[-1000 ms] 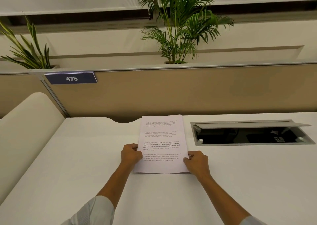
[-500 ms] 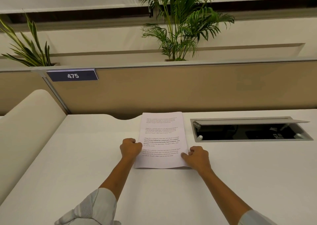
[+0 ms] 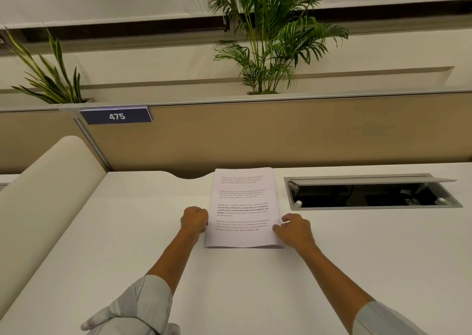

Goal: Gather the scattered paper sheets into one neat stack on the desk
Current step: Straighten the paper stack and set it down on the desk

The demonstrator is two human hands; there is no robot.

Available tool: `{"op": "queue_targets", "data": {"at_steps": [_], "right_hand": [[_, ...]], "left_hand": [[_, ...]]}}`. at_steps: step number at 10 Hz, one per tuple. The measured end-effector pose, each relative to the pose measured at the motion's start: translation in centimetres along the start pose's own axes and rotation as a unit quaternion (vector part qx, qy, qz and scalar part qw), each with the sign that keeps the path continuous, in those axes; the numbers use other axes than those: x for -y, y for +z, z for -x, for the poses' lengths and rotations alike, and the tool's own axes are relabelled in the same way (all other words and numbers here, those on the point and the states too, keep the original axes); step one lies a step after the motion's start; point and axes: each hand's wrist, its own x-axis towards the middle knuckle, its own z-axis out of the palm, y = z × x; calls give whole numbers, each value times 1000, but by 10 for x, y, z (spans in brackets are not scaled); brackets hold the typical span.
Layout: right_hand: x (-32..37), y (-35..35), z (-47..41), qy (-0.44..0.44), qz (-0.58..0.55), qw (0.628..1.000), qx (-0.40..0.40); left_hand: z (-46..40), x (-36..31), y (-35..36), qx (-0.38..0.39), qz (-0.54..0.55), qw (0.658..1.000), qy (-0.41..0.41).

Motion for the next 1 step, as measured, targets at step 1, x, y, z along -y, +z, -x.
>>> {"op": "queue_targets", "data": {"at_steps": [1], "right_hand": [[0,-3,-2,7,-31,999,-11]], "left_hand": [[-6,3,0,2,-9,1000,-4]]}}
